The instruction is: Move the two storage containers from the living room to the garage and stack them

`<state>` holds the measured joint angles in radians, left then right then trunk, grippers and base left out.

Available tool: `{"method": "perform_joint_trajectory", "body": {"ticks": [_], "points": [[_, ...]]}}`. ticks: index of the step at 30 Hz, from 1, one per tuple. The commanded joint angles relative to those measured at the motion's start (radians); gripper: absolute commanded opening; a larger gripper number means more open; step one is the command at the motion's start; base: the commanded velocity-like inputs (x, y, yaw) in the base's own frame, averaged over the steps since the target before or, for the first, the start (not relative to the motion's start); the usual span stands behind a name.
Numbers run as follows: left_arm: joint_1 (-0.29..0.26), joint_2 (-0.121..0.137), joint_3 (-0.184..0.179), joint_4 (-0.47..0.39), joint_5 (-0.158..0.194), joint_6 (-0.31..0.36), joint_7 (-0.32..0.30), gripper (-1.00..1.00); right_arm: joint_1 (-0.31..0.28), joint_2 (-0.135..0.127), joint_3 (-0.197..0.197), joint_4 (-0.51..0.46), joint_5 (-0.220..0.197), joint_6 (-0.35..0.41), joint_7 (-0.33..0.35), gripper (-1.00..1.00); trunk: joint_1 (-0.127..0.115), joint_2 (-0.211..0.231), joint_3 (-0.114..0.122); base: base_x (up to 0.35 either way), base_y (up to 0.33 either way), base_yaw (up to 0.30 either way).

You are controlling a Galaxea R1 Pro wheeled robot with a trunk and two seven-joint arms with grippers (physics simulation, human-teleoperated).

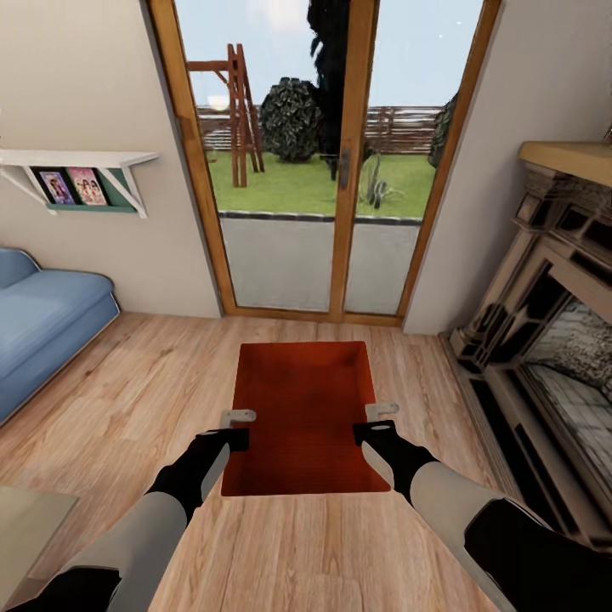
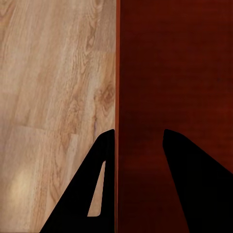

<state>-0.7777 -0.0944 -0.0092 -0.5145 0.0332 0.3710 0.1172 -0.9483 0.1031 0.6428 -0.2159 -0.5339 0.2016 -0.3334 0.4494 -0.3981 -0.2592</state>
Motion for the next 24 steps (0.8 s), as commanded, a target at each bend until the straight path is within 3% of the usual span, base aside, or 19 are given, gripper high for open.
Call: {"method": "perform_joint_trajectory", "body": {"ticks": [1, 24], "points": [[0.0, 0.001, 0.008, 0.0, 0.001, 0.006, 0.009, -1.0, -0.001, -0.017, -0.02, -0.003, 0.029, -0.064, -0.031, -1.0, 0.001, -0.002, 0.0, 0.0, 0.0, 0.0], [0.0, 0.001, 0.008, 0.001, 0.001, 0.006, 0.009, -1.0, -0.001, -0.016, -0.02, -0.003, 0.029, -0.064, -0.03, -1.0, 0.001, -0.002, 0.036, 0.0, 0.0, 0.0]]}}
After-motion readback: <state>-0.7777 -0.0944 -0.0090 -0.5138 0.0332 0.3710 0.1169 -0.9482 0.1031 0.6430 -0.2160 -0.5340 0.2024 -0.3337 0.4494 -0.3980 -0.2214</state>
